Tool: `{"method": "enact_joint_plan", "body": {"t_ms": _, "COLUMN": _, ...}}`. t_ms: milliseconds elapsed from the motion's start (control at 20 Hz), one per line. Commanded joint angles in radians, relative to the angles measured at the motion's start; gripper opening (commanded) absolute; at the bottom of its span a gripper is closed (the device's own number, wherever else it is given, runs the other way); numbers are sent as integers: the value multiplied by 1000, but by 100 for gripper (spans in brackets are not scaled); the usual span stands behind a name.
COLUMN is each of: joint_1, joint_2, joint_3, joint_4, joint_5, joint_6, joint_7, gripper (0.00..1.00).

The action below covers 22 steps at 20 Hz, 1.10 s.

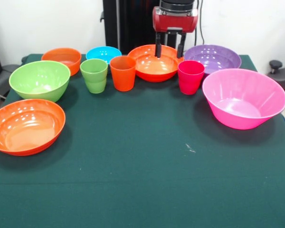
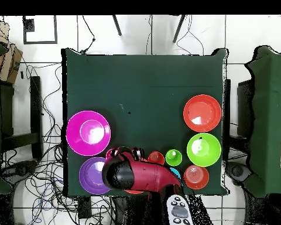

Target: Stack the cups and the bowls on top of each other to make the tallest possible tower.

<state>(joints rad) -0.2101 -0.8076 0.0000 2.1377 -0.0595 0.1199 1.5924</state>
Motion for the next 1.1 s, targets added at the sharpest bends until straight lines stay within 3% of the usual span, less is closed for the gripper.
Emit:
{"method": "enact_joint_plan", "body": {"t_ms": 50, "joint_1": 15, "joint_2": 58, "joint_3": 72, "joint_4": -5, "joint_5": -16, "joint_6": -33, "joint_7": 152, "gripper": 100}}
{"method": "enact_joint_plan", "body": {"t_ms": 650, "joint_1": 25, "joint_2": 52, "joint_3": 70, "joint_4": -5, "joint_5": -13, "joint_6": -26, "joint_7": 167, "gripper": 100}}
{"method": "enact_joint_plan", "body": {"t_ms": 1100, "joint_1": -61, "joint_2": -15, "joint_3": 83, "joint_4": 26, "joint_5": -58, "joint_6": 31, "joint_7": 102, "gripper": 100}}
